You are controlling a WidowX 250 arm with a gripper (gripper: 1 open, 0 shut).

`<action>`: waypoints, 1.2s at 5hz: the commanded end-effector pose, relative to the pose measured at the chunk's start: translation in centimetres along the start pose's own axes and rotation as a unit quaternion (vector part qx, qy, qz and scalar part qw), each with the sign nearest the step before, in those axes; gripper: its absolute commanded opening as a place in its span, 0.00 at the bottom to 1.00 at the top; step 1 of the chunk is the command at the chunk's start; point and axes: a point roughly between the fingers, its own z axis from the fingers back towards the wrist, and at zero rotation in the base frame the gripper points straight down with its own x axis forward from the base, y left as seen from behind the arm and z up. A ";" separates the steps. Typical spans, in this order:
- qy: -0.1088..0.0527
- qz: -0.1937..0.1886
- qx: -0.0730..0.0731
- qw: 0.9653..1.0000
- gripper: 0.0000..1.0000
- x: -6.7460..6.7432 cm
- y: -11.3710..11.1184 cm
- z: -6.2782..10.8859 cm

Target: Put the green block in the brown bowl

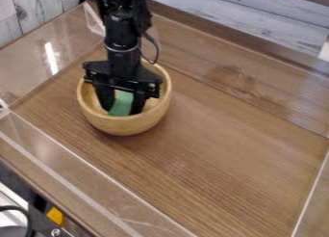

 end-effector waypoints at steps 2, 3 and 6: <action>-0.012 0.017 -0.015 1.000 1.00 -0.1 -1.7 3.1; -0.006 0.046 -0.018 0.999 1.00 -0.4 -1.7 3.5; 0.002 0.073 -0.013 0.997 1.00 0.8 -0.4 1.1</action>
